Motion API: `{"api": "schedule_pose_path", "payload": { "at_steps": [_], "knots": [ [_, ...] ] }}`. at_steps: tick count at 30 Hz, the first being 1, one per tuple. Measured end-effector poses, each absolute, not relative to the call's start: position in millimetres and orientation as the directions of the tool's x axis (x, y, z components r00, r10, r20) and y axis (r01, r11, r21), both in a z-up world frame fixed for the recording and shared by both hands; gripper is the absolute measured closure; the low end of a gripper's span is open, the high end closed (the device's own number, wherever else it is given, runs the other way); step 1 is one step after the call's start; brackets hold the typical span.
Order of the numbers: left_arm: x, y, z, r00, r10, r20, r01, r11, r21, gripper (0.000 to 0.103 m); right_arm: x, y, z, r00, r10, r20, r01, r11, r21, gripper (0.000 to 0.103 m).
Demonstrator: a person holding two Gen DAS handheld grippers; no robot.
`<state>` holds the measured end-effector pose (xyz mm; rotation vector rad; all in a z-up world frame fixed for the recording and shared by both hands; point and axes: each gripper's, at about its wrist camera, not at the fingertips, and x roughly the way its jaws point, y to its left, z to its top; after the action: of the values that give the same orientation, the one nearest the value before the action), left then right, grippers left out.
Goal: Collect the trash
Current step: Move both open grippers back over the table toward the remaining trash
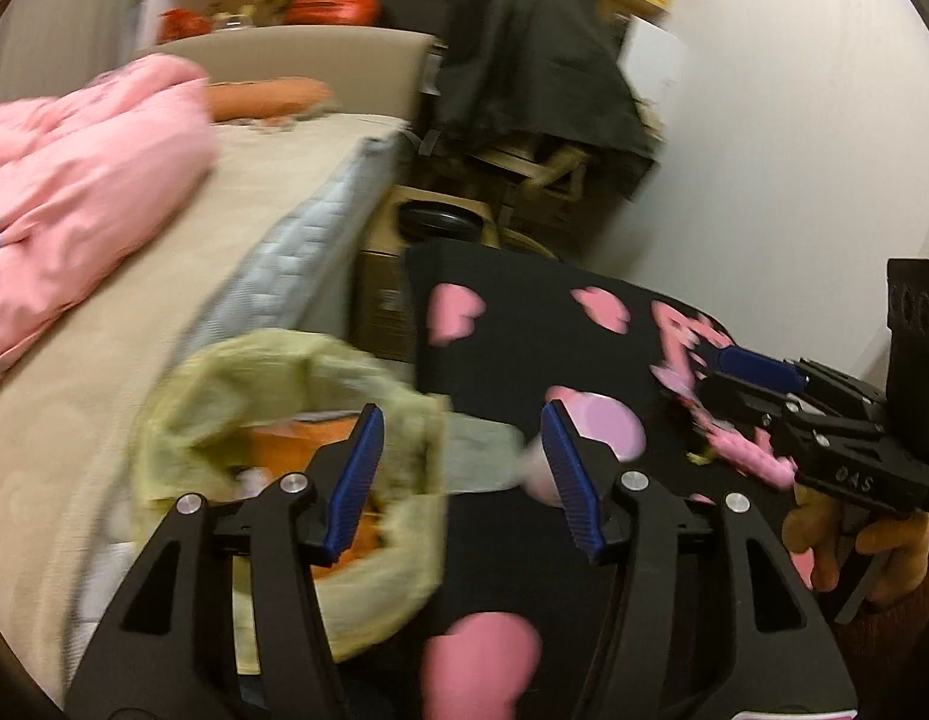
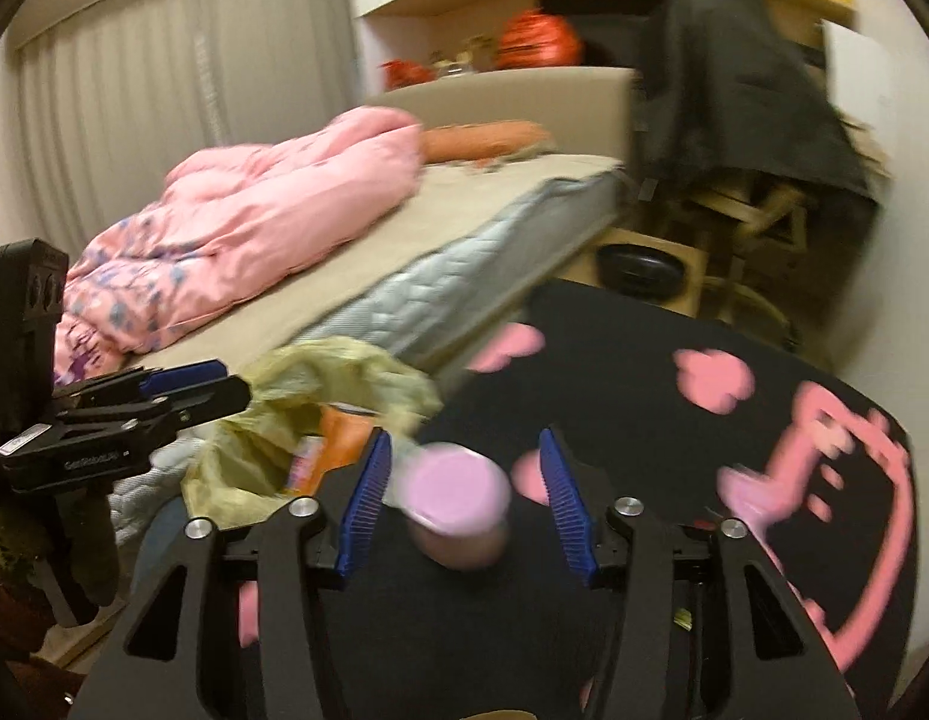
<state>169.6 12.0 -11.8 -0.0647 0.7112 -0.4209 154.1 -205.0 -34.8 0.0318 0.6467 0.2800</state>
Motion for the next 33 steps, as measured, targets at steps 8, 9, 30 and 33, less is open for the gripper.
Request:
{"api": "schedule_pose_path", "payload": {
  "at_steps": [8,9,30,33],
  "knots": [
    [156,-89,-22,0.572,-0.527,-0.629,0.563,0.81,-0.167,0.051,99,-311,-68,0.782,0.069,-0.62,-0.009,0.995,0.1,0.053],
    [155,-104,-26,0.55,-0.543,-0.635,0.591,0.79,-0.165,0.051,95,-319,-71,0.781,0.059,-0.621,0.008,0.994,0.105,0.053],
    [230,-235,-109,0.369,-0.49,-0.79,0.552,0.799,-0.238,0.092,43,-400,-123,0.768,-0.05,-0.638,0.19,0.97,0.152,0.053],
    [211,-218,-103,0.346,-0.503,-0.792,0.563,0.786,-0.253,0.092,57,-401,-118,0.772,-0.04,-0.635,0.173,0.974,0.149,0.053]
  ]
}}
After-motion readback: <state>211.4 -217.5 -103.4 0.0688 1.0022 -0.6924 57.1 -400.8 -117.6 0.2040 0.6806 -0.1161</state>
